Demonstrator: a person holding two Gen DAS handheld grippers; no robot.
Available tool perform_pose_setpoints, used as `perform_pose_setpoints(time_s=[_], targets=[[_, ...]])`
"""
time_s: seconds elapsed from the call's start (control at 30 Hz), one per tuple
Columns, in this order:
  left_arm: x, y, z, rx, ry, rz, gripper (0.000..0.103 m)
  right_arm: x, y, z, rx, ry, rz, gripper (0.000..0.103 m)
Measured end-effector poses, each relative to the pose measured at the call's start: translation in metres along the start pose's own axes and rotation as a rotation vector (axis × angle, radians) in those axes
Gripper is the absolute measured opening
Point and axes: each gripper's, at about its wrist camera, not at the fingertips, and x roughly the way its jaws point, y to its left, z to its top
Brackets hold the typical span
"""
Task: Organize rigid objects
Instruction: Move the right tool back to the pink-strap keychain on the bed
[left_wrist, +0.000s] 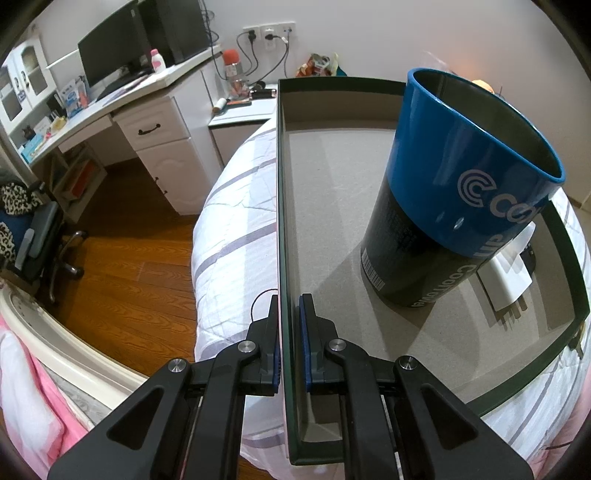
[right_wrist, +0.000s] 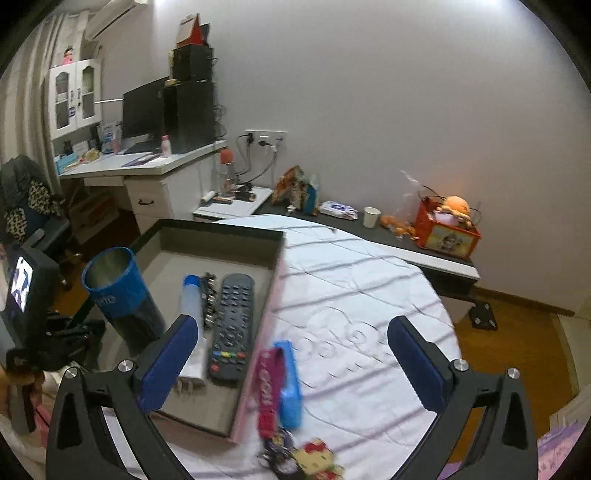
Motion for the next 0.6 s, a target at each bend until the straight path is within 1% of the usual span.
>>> perform_pose_setpoints(time_s=[0.2, 0.37, 0.5, 0.6], targets=[[-0.005, 0.000, -0.002, 0.004, -0.002, 0.003, 0.007, -0.005, -0.027, -0.026, 0.062, 0.035, -0.033, 0.103], [-0.008, -0.001, -0.004, 0.005, -0.006, 0.013, 0.007, -0.009, -0.044, -0.048, 0.088, 0.076, -0.045, 0.103], [-0.010, -0.002, -0.004, 0.006, -0.006, 0.018, 0.007, -0.007, -0.044, -0.060, 0.078, 0.111, -0.038, 0.103], [-0.011, -0.003, -0.005, 0.007, -0.007, 0.022, 0.006, 0.001, -0.041, -0.071, 0.063, 0.156, -0.021, 0.103]])
